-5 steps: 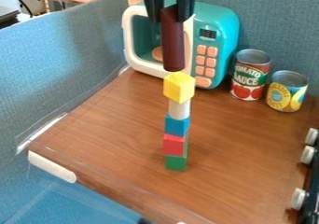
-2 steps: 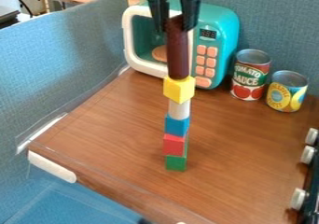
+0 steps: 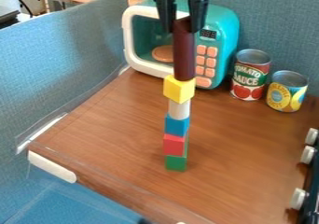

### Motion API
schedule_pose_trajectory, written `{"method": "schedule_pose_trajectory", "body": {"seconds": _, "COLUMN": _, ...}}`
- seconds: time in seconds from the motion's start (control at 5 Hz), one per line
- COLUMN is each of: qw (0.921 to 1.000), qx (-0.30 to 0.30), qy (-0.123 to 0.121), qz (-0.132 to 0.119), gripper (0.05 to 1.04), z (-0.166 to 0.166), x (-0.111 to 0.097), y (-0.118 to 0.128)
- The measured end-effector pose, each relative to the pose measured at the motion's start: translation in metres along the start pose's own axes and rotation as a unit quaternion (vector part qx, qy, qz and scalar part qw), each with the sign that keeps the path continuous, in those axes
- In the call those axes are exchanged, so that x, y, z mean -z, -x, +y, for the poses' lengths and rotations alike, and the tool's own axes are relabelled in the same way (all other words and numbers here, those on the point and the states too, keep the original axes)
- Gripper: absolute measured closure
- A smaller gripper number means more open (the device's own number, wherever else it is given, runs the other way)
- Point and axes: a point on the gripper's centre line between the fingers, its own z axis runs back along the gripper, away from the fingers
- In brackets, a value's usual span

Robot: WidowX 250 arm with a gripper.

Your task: Move the brown block on top of the yellow cube

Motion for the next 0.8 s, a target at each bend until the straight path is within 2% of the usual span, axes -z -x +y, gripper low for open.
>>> {"method": "schedule_pose_trajectory", "body": {"seconds": 0.2, "qw": 1.0, "qx": 0.001, "qy": -0.004, "qz": 0.0, "gripper": 0.556, "z": -0.0033, "x": -0.0001, "y": -0.0009}}
{"method": "schedule_pose_trajectory", "body": {"seconds": 0.4, "qw": 0.9999, "qx": 0.0, "qy": -0.009, "qz": 0.011, "gripper": 0.262, "z": -0.0039, "x": 0.0031, "y": -0.0013}}
{"method": "schedule_pose_trajectory", "body": {"seconds": 0.6, "qw": 0.9999, "qx": 0.003, "qy": -0.003, "qz": 0.014, "gripper": 0.073, "z": -0.0062, "x": 0.0015, "y": -0.0007}}
{"method": "schedule_pose_trajectory", "body": {"seconds": 0.8, "qw": 0.9996, "qx": -0.003, "qy": 0.004, "qz": 0.028, "gripper": 0.077, "z": -0.0011, "x": 0.0037, "y": -0.0008}}
